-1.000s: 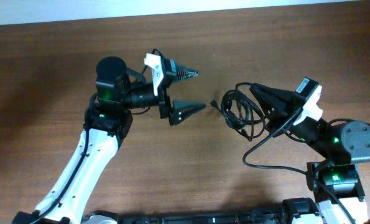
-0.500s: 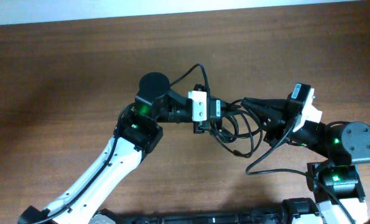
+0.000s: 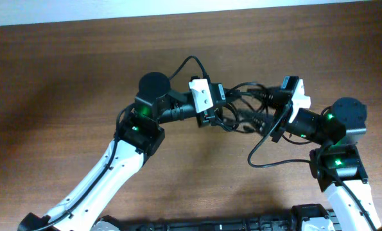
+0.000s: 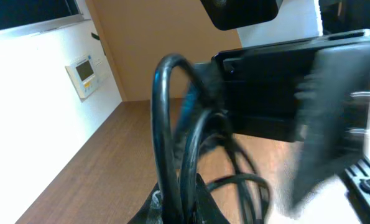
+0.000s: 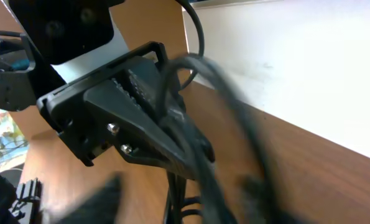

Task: Untangle cables

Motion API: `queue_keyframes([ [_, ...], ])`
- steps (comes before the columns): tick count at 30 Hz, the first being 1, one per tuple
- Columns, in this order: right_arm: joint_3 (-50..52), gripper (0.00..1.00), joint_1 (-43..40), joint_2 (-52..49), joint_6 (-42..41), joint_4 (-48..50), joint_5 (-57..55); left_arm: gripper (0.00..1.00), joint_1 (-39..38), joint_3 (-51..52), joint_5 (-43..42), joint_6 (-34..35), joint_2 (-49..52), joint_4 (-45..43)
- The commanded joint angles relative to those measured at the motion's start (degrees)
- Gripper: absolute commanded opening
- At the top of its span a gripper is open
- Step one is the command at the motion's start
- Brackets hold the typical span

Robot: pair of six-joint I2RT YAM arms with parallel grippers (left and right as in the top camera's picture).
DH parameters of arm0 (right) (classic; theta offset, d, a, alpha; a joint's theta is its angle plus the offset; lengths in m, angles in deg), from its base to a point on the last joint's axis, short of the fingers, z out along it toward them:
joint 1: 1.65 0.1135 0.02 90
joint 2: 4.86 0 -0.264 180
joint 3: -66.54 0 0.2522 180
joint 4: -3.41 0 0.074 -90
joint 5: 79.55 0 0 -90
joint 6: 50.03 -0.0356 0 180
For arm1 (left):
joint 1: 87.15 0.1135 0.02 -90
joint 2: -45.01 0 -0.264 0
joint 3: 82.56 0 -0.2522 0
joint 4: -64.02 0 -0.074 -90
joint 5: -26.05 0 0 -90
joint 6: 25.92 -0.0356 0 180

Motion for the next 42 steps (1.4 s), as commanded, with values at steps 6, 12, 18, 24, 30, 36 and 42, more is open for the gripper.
queue_keyframes([
  [6, -0.3, 0.04, -0.2, 0.0, 1.0, 1.3, 0.4, 0.59, 1.1, -0.4, -2.8, 9.7, -0.7, -3.1],
  [12, -0.3, 0.04, -5.0, 2.8, 0.7, 3.5, 2.1, 0.99, 11.0, -0.4, -8.9, 29.5, -1.0, -2.6],
  [18, -0.3, 0.04, -5.0, 6.4, -7.5, 9.3, 5.6, 0.99, 13.2, -0.4, -17.8, 25.6, -0.8, 1.6],
  [24, -0.3, 0.04, -5.0, 6.4, -10.1, 12.0, 7.4, 0.99, 10.2, -0.4, -17.4, 24.9, -0.8, 1.9],
  [30, -0.3, 0.04, -5.0, 6.4, -10.3, 13.1, 10.4, 0.86, 9.1, -0.4, -7.5, 24.1, -0.8, 3.4],
  [36, -0.3, 0.04, -5.0, 6.3, -10.3, 13.2, 11.6, 0.91, 2.1, -0.4, 5.9, 24.1, -0.8, 5.1],
  [42, -0.3, 0.04, -5.0, 6.4, -10.3, 13.2, 11.7, 0.59, 1.0, -0.4, 33.9, 36.7, -0.8, 13.4],
])
